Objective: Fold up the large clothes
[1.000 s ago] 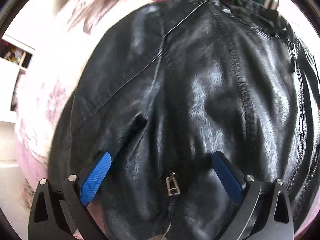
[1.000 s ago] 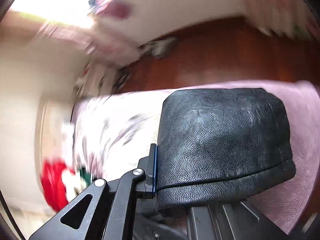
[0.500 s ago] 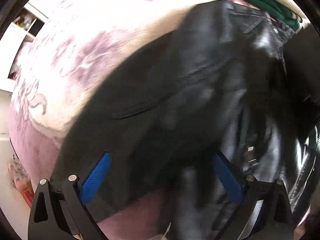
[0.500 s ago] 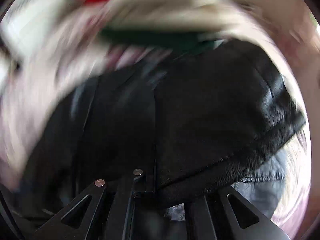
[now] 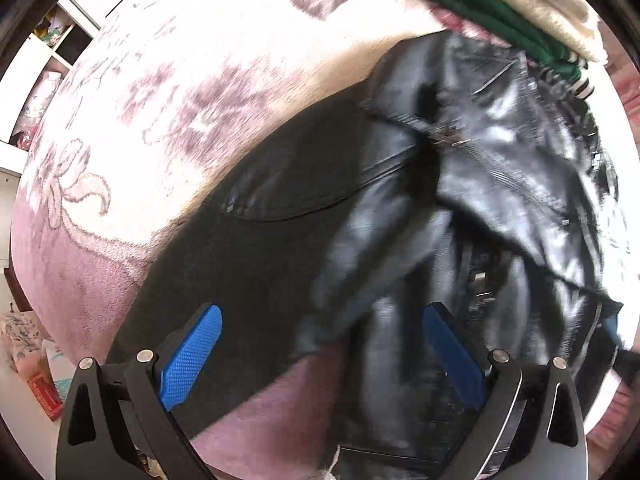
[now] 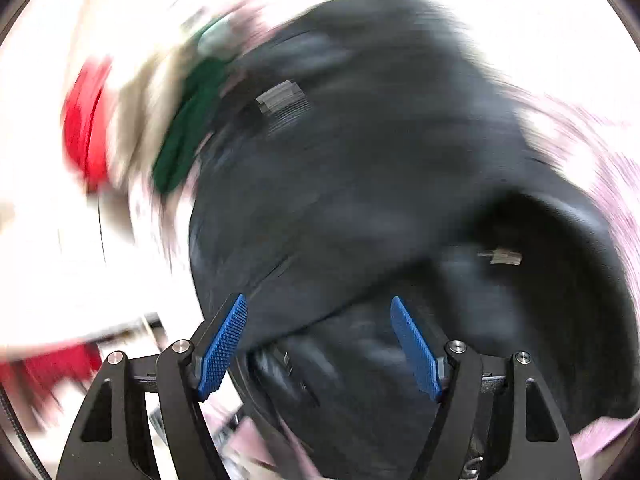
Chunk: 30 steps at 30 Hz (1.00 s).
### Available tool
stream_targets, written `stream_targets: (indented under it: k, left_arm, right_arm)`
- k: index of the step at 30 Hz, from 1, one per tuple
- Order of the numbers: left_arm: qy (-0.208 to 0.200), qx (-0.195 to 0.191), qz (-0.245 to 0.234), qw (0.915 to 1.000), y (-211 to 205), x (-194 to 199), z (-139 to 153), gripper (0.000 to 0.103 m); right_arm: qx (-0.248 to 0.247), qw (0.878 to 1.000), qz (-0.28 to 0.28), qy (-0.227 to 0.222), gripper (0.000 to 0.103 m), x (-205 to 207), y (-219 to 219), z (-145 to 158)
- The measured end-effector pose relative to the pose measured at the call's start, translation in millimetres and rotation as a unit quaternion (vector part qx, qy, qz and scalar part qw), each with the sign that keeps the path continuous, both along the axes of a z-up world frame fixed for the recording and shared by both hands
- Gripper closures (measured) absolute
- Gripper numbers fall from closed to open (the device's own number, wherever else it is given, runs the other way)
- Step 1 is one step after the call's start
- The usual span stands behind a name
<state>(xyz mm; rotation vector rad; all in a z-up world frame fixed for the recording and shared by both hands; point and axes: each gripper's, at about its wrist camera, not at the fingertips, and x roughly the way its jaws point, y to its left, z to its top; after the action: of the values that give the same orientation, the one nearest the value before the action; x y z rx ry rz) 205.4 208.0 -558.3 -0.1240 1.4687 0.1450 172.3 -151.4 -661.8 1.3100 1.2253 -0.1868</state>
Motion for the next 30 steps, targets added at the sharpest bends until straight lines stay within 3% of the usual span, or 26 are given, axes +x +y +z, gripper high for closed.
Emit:
stream_targets:
  k: [1, 2, 3, 4, 7, 9, 11, 14, 16, 18, 21, 25, 27, 29, 30]
  left_arm:
    - [-0.004, -0.002, -0.002, 1.0, -3.4, 1.0, 2.8, 0.0]
    - [-0.008, -0.004, -0.006, 0.9999, -8.8, 3.4, 5.5, 0.0]
    - [-0.012, -0.003, -0.011, 0.9999, -20.9, 10.2, 10.5, 0.0]
    - [-0.015, -0.002, -0.013, 0.9998, -31.3, 16.3, 14.4, 0.0]
    - [-0.024, 0.006, -0.015, 0.9996, -86.9, 41.2, 24.9, 0.0]
    - [-0.024, 0.01, -0.012, 0.9996, -107.9, 48.2, 18.2, 0.0]
    - [-0.019, 0.018, -0.01, 0.9996, -123.1, 59.7, 5.1, 0.0]
    - [0.01, 0.063, -0.01, 0.9979, -136.1, 81.0, -29.3, 0.0]
    - [0.024, 0.059, -0.004, 0.9979, -132.0, 84.9, -44.3, 0.0]
    - [0.02, 0.052, -0.002, 0.9984, -128.6, 83.3, -38.5, 0.0]
    - [0.003, 0.049, 0.01, 0.9987, -106.4, 57.7, -13.1, 0.0]
    - [-0.019, 0.043, 0.096, 0.9943, -45.3, 2.3, 22.3, 0.0]
    - [-0.019, 0.039, 0.17, 0.9845, -0.8, -36.2, 34.0, 0.0]
    - [-0.008, 0.019, 0.253, 0.9674, 43.5, -79.3, 36.6, 0.0]
    - [-0.001, 0.002, 0.301, 0.9535, 66.8, -104.3, 34.3, 0.0]
  right_arm:
    - [0.011, 0.999, -0.031, 0.008, 0.027, -0.2, -12.8, -11.0]
    - [0.049, 0.995, -0.082, -0.007, 0.034, -10.0, -28.4, -26.1]
    - [0.079, 0.989, -0.126, -0.022, 0.057, -15.0, -39.2, -33.5]
    - [0.092, 0.981, -0.168, -0.033, 0.066, -20.9, -54.1, -38.2]
    - [0.087, 0.973, -0.206, -0.05, 0.067, -24.9, -83.0, -37.9]
    - [0.08, 0.977, -0.191, -0.046, 0.067, -19.3, -85.9, -42.2]
    - [0.058, 0.988, -0.143, -0.018, 0.067, -4.7, -79.8, -49.4]
    - [0.031, 0.997, -0.075, 0.016, 0.066, 16.1, -70.5, -36.5]
    - [0.013, 0.999, -0.034, 0.041, 0.059, 24.6, -62.7, -20.8]
    - [-0.019, 0.999, 0.012, 0.042, 0.057, 27.0, -58.1, -0.8]
    - [-0.087, 0.99, 0.093, 0.056, 0.048, 24.9, -45.7, 28.5]
    - [-0.174, 0.96, 0.206, 0.077, 0.034, 29.1, -1.2, 42.2]
    - [-0.179, 0.949, 0.242, 0.097, 0.033, 35.5, 20.7, 33.7]
    - [-0.171, 0.941, 0.27, 0.11, 0.033, 33.6, 41.4, 20.3]
    - [-0.168, 0.938, 0.283, 0.111, 0.033, 37.0, 57.9, 15.3]
